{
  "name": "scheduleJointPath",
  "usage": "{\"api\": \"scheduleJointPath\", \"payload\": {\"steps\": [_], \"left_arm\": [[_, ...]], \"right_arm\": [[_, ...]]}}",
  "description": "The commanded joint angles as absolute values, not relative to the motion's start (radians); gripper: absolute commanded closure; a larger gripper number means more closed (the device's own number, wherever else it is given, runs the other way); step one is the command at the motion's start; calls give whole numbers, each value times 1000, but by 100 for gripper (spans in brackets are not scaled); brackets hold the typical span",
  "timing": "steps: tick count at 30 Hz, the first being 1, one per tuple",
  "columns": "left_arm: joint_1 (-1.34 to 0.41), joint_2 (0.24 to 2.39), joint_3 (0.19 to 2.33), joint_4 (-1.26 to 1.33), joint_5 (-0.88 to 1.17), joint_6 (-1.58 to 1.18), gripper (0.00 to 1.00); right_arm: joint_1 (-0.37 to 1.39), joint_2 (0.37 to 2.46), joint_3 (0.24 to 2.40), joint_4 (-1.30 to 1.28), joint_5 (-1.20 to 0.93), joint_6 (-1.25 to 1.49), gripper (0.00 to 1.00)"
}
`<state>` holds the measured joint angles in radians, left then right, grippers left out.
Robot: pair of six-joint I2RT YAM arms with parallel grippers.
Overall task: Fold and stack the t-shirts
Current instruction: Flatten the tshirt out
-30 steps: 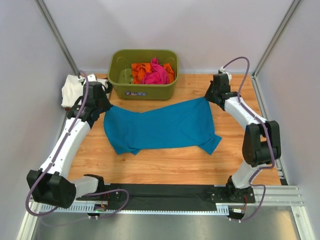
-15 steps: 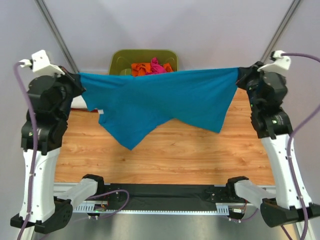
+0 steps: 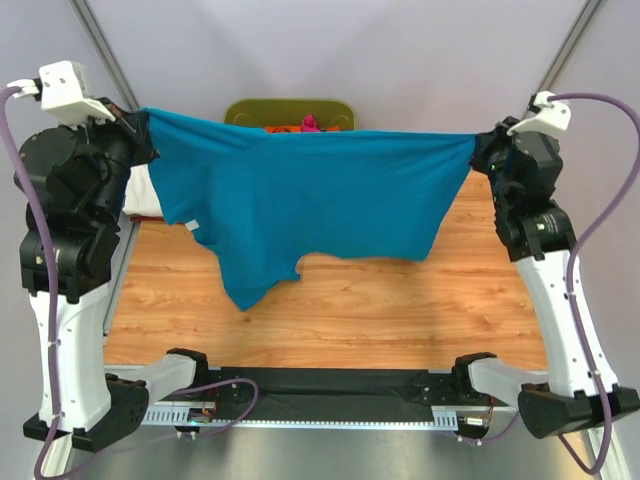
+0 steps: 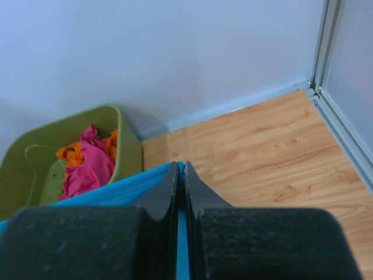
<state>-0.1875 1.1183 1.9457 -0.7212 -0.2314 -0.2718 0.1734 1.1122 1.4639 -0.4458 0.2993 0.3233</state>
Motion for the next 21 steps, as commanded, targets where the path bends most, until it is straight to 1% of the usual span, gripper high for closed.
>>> {"api": "scheduleJointPath", "payload": {"steps": [1, 5, 8, 10, 11, 13, 18, 21], "left_arm": [[-183, 1126, 1956, -660, -207, -204, 100], [-181, 1134, 1893, -634, -167, -212, 100], [-181, 1169, 1878, -629, -190, -207, 100], [-181, 1204, 1887, -630, -210, -204, 100], [-181, 1215, 1891, -630, -206, -206, 100], [-181, 1245, 1910, -630, -180, -219, 100], [-179, 1285, 1948, -620, -179, -248, 100], [-179, 1301, 1996, -640, -154, -271, 100]], "right_arm": [[167, 1144, 1499, -385, 359, 295, 100], [167, 1186, 1479, -358, 393, 268, 100], [167, 1230, 1469, -296, 397, 252, 100], [167, 1273, 1511, -316, 394, 245, 100], [166, 1317, 1566, -359, 391, 239, 100], [167, 1347, 1603, -393, 388, 238, 100], [167, 1313, 1606, -377, 405, 213, 100], [167, 1282, 1655, -432, 457, 203, 100]]}}
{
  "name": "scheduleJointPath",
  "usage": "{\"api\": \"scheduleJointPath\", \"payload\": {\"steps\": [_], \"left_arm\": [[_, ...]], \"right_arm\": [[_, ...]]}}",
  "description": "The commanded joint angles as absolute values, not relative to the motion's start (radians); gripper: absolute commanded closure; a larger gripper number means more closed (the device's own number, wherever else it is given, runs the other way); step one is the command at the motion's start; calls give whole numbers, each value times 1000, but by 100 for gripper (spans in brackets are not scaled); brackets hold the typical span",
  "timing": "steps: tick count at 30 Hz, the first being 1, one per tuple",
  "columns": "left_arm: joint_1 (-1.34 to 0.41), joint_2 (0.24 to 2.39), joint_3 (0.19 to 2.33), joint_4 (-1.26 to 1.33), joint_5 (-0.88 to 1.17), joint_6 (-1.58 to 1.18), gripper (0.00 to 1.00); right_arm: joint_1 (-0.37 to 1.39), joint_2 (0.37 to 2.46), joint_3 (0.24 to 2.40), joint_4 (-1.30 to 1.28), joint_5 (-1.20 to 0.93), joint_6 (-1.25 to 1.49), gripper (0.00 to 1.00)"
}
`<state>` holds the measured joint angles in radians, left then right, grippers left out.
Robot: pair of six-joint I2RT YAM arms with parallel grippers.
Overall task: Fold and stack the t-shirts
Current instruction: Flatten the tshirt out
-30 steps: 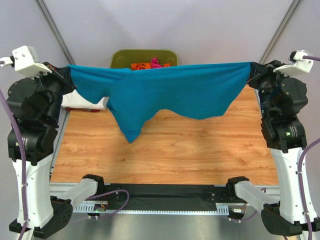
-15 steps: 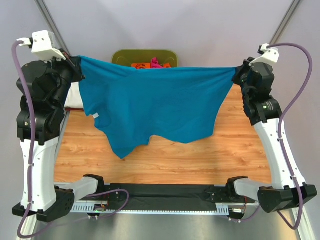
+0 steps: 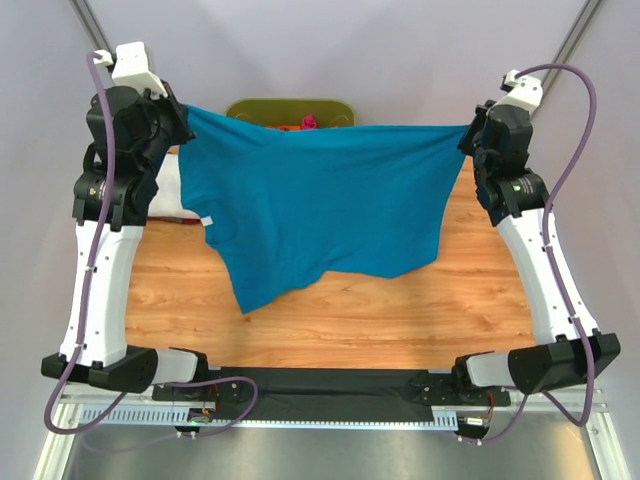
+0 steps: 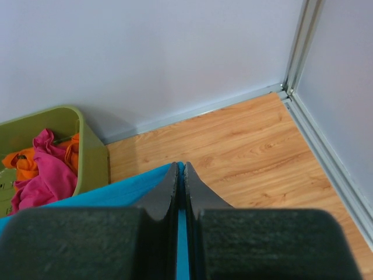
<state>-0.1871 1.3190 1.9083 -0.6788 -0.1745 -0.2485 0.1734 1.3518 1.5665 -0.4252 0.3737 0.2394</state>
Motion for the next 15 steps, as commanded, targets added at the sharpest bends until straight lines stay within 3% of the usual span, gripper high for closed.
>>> {"api": "scheduleJointPath", "payload": {"steps": [1, 15], "left_arm": [[-181, 1295, 2008, -646, -152, -275, 100], [-179, 1166, 2255, -801, -103, -253, 100]], "right_arm": [[166, 1276, 1667, -452, 463, 204, 100], [167, 994, 1819, -630, 364, 127, 100]]}}
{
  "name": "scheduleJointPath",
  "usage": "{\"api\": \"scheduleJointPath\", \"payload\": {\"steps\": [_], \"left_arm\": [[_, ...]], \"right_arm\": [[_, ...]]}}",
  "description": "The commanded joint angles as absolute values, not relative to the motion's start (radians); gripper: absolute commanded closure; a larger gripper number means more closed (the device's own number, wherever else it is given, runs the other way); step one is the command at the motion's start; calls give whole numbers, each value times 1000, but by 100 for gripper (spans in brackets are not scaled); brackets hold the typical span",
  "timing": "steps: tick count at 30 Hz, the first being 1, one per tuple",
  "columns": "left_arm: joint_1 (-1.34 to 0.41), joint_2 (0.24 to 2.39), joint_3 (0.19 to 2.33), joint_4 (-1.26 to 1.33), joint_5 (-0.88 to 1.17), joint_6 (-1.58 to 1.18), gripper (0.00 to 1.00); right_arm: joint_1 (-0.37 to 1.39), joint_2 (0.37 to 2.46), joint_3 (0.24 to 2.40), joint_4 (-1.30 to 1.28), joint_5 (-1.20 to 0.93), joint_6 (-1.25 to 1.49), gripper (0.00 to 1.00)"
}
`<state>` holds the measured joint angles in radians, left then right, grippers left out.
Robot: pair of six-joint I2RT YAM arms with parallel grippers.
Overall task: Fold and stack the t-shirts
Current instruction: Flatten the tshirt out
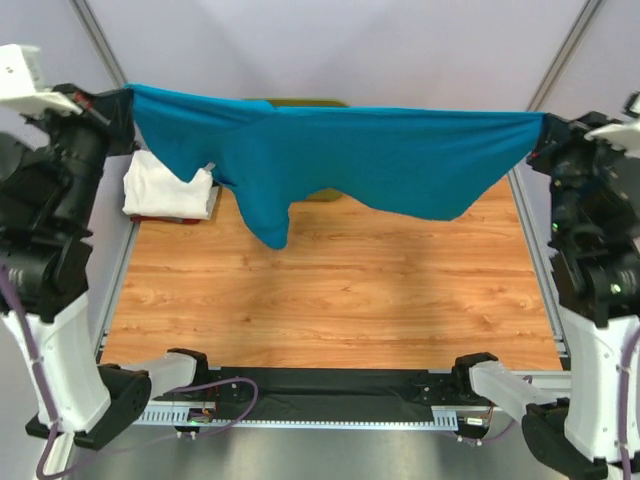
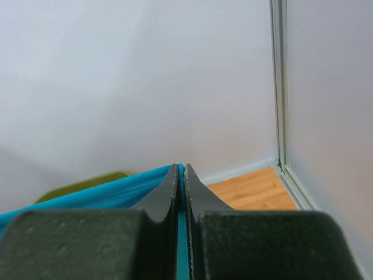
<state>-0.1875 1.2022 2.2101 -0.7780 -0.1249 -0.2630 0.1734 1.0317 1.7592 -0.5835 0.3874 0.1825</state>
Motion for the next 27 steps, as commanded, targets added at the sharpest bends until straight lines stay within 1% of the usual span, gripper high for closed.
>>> {"api": "scheduleJointPath", "payload": {"steps": [1, 6, 10, 17, 22, 27], "left_arm": [[-179, 1146, 2255, -804, -91, -253, 100], [-179, 1108, 2302, -847, -54, -245, 100], [-179, 1077, 2358, -899, -18, -229, 100], [-181, 1019, 2359, -1012, -38, -198, 100], [-179, 989, 2358, -1038, -63, -198, 100], [-179, 962, 2304, -1046, -20, -193, 100]], "right_arm": [[167, 983, 1830, -640, 342, 120, 100], [167, 925, 1903, -713, 258, 94, 100], [167, 905, 1959, -784, 301, 84, 100], [167, 887, 2066, -905, 354, 74, 100], [167, 879, 2063, -936, 342, 66, 100], [167, 851, 1961, -960, 368, 58, 100]]}}
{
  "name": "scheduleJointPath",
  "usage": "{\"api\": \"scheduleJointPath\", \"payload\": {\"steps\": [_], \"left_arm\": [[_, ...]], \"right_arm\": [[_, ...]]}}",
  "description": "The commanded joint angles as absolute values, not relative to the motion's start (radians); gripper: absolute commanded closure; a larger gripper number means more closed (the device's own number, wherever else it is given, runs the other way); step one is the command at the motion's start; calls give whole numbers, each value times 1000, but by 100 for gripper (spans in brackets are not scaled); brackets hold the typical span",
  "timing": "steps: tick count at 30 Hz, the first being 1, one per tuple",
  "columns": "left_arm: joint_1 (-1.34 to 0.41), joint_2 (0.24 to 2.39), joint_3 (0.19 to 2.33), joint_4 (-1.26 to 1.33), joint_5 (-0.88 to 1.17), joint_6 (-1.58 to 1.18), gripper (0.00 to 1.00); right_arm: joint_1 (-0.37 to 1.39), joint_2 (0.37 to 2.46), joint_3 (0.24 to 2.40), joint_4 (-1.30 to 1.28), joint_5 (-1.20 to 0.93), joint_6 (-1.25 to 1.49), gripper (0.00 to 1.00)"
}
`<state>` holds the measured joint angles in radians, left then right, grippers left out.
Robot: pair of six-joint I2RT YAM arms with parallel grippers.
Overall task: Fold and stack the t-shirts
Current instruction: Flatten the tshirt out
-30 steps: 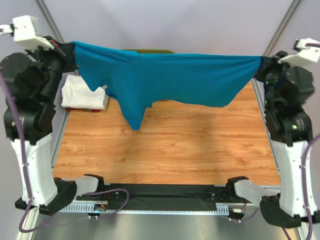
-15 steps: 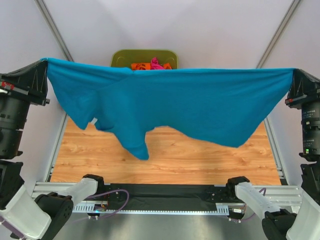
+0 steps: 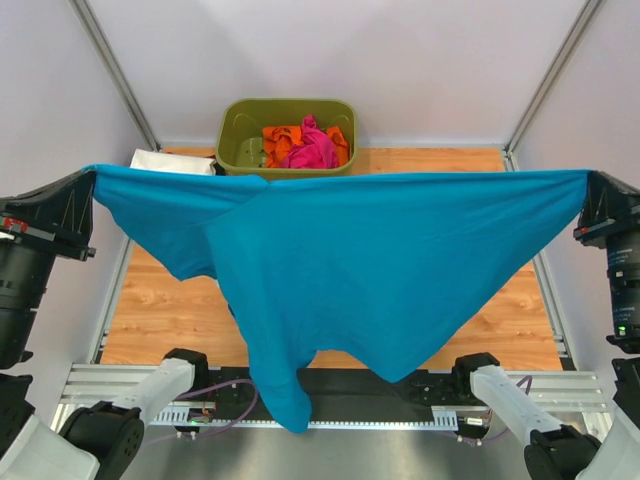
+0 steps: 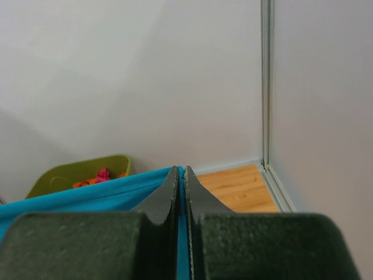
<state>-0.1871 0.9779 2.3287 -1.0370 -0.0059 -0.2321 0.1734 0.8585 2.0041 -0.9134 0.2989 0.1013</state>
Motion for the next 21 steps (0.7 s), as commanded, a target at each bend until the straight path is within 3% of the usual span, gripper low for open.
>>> {"api": "scheduleJointPath", "payload": {"steps": [1, 6, 21], "left_arm": [[-179, 934, 2292, -1040, -28, -192, 100], [-179, 870, 2267, -1060, -61, -184, 100], [-181, 749, 2221, -1146, -95, -199, 100]], "right_arm": [[167, 824, 1944, -957, 379, 49, 100], [167, 775, 1928, -963, 456, 29, 100], [167, 707, 1962, -977, 368, 23, 100]]}}
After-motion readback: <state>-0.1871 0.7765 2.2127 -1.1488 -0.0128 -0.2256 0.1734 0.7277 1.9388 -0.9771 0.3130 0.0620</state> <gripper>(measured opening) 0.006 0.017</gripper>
